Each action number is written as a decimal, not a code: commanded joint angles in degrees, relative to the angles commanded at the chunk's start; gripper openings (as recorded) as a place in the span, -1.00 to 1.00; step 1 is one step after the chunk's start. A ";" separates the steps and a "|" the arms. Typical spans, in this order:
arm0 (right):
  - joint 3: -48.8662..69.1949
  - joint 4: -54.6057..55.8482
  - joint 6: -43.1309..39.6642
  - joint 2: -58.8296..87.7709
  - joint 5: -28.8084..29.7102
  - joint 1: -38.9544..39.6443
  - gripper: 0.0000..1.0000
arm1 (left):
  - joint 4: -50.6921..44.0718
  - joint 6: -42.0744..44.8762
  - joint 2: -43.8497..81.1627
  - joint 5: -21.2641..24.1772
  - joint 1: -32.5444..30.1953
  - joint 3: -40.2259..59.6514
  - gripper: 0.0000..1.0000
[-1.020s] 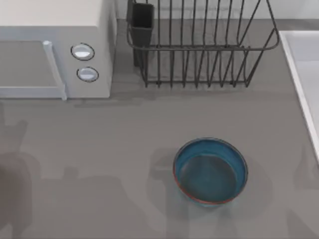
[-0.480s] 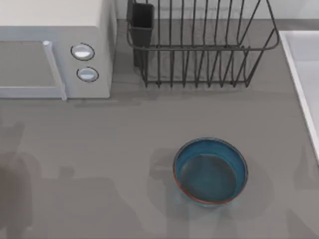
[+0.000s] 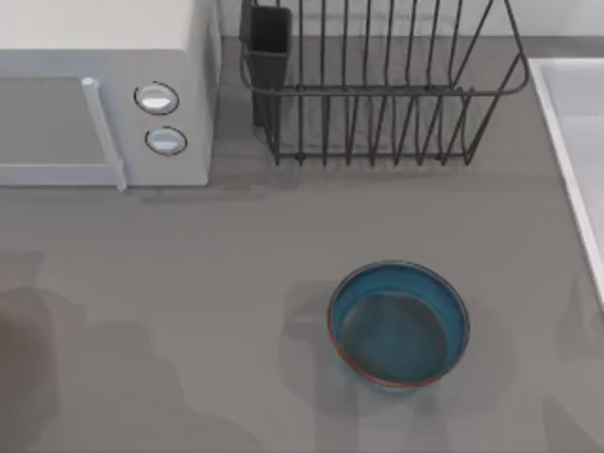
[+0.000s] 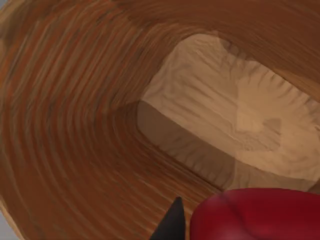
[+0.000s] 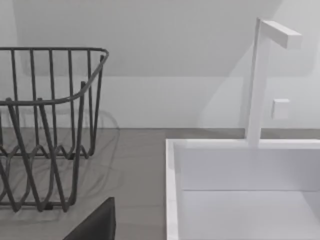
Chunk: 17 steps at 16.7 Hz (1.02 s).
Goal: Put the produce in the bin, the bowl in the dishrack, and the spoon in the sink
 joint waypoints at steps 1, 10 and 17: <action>0.00 0.00 0.00 0.00 0.00 0.00 1.00 | 0.15 -0.02 0.05 -0.01 0.00 -0.15 -1.00; 0.00 0.00 0.00 0.00 0.00 0.00 1.00 | 0.15 -0.02 0.05 -0.01 0.00 -0.15 -0.10; 0.00 0.00 0.00 0.00 0.00 0.00 1.00 | 0.15 -0.02 0.05 -0.01 0.00 -0.15 0.96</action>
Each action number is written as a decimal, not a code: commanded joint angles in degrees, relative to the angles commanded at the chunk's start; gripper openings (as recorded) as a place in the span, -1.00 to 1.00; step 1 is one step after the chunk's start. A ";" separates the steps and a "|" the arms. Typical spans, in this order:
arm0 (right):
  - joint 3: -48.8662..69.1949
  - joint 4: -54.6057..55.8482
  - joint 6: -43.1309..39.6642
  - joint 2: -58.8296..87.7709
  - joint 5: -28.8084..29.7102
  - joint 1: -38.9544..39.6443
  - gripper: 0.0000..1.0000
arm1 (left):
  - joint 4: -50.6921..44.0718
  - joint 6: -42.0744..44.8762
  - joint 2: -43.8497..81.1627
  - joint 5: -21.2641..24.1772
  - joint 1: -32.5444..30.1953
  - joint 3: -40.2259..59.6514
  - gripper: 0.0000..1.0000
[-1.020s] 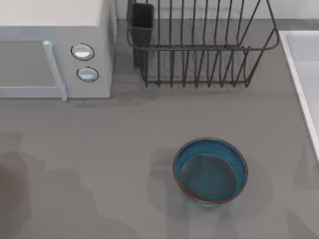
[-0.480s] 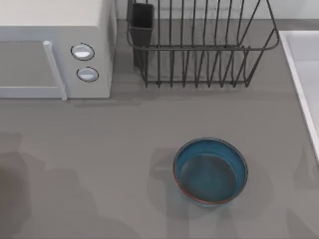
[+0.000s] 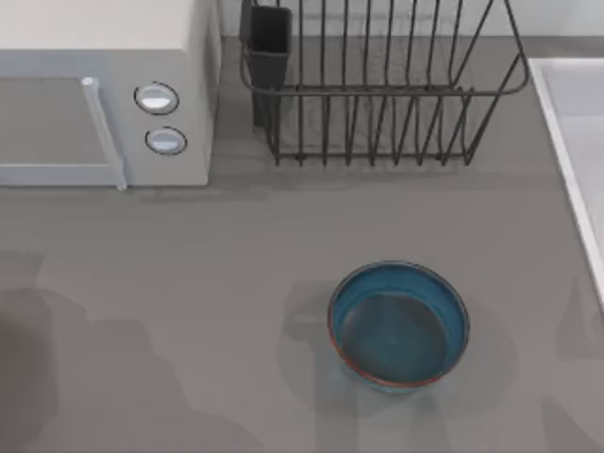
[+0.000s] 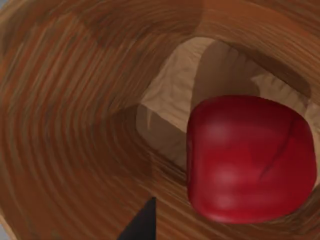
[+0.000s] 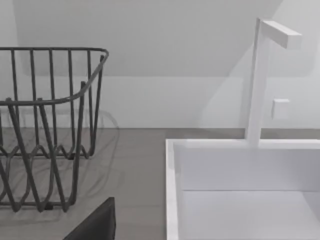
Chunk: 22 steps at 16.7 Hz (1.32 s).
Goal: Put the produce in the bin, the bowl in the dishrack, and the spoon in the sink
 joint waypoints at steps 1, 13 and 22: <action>0.00 0.00 0.00 0.00 0.00 0.00 1.00 | 0.00 0.00 0.00 0.00 0.00 0.00 1.00; 0.00 0.00 0.00 0.00 0.00 0.00 1.00 | 2.09 -3.18 -2.43 -0.13 -0.80 -1.58 1.00; 0.00 0.00 0.00 0.00 0.00 0.00 1.00 | 21.37 -44.37 -33.41 -1.15 -9.23 -21.38 1.00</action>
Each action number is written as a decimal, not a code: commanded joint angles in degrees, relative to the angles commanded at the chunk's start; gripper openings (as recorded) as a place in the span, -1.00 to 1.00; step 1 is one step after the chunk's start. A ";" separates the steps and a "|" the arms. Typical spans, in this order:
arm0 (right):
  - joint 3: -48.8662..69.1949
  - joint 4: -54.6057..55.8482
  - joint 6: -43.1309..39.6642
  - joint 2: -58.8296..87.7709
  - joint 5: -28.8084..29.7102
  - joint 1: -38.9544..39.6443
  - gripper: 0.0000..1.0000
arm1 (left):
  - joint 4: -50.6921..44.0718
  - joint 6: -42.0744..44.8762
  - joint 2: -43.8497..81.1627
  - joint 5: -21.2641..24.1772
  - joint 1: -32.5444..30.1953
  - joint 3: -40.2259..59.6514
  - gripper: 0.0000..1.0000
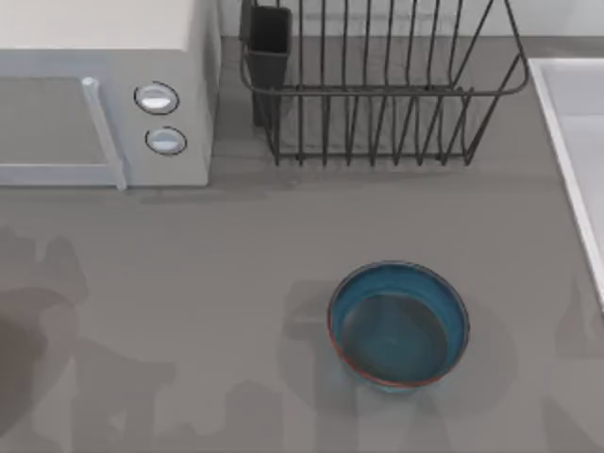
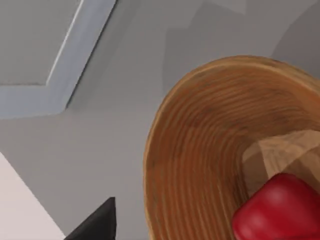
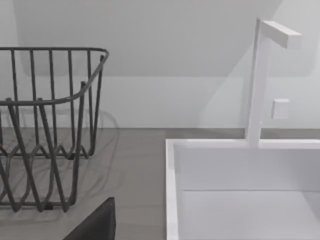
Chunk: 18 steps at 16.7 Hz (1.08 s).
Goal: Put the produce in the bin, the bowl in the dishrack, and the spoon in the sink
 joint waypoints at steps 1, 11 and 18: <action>0.00 0.00 0.00 0.00 0.00 0.00 1.00 | 2.75 -6.92 -4.65 -0.20 -1.21 -3.24 1.00; 0.00 0.00 0.00 0.00 0.00 0.00 1.00 | 30.05 -64.07 -47.62 -3.54 -11.26 -33.16 1.00; 0.00 0.00 0.00 0.00 0.00 0.00 1.00 | 36.18 -72.70 -55.53 -4.70 -12.98 -38.86 1.00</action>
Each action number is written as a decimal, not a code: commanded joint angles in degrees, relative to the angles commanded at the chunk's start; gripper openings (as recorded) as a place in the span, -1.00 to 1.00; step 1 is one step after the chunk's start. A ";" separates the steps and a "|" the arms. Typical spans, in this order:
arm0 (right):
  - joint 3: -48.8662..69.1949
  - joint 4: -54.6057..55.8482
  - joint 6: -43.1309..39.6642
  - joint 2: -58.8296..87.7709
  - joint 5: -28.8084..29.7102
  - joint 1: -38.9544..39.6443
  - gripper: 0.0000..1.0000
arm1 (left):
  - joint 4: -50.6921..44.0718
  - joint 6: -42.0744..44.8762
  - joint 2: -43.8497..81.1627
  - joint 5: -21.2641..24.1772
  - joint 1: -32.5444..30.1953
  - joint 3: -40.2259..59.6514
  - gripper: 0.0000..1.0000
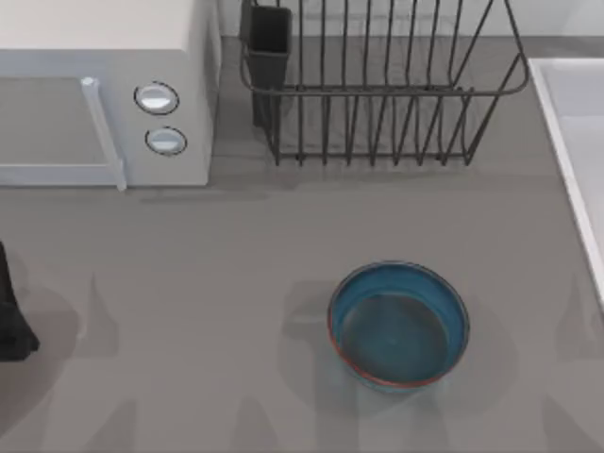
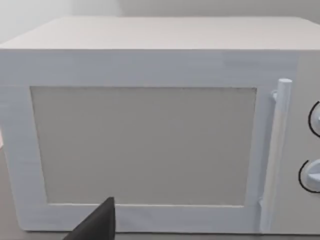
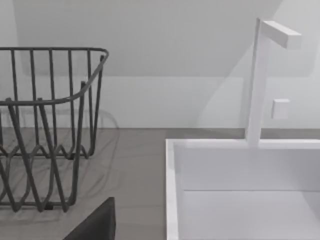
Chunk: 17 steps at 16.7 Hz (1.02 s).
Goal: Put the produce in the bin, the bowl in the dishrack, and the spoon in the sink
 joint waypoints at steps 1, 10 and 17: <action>0.00 0.00 0.00 0.00 0.00 0.00 1.00 | 0.00 0.00 0.00 0.00 0.00 0.00 1.00; 15.54 -12.87 6.00 16.91 0.08 6.01 1.00 | 0.00 0.00 0.00 0.00 0.00 0.00 1.00; 44.49 -38.24 17.88 56.50 -0.25 17.48 1.00 | 0.00 0.00 0.00 0.00 0.00 0.00 1.00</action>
